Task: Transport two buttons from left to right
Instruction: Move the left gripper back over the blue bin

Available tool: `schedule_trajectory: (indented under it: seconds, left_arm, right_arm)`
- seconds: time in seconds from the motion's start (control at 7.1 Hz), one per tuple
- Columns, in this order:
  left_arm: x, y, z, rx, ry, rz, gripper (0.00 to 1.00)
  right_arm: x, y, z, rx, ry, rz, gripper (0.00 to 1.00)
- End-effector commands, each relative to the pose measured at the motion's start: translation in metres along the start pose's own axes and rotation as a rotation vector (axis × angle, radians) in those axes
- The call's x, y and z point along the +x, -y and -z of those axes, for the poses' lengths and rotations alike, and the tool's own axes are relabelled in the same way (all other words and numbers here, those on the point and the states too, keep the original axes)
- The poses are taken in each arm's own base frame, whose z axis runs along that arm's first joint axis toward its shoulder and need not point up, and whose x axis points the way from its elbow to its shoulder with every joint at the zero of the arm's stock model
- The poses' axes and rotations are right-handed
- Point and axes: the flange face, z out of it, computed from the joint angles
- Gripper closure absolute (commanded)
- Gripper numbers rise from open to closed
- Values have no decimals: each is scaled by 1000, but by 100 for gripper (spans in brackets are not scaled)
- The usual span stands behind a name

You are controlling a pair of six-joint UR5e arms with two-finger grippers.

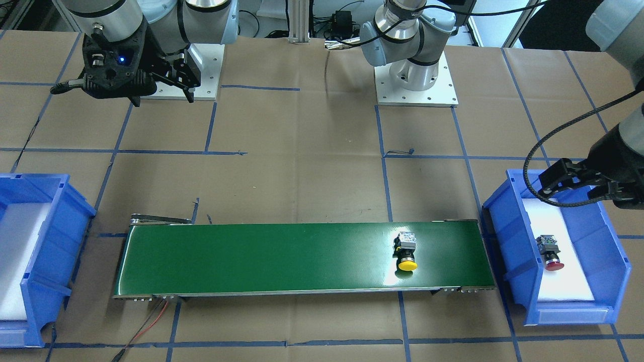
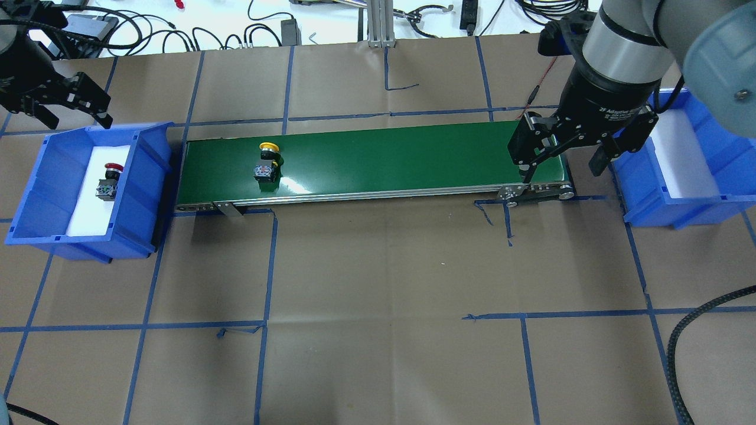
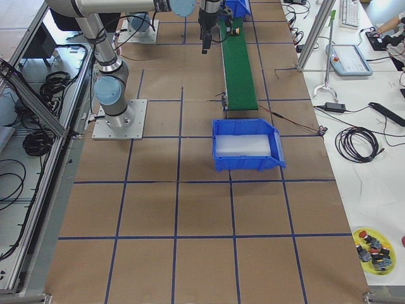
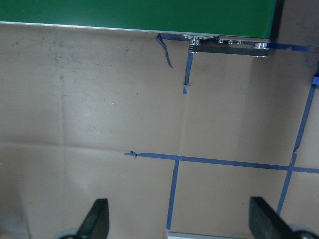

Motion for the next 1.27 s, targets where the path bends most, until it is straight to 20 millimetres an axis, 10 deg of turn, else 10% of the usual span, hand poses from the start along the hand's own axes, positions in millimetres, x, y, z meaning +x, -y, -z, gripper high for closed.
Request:
schedule_trajectory:
  seconds: [0.0, 1.13]
  left_arm:
    - [-49, -4, -15, 0, 1, -13, 1]
    - [-86, 48, -149, -2, -7, 4, 1]
  right_arm:
    - [0, 0, 0, 0, 0, 0, 0]
    - [0, 0, 0, 1, 0, 0, 0]
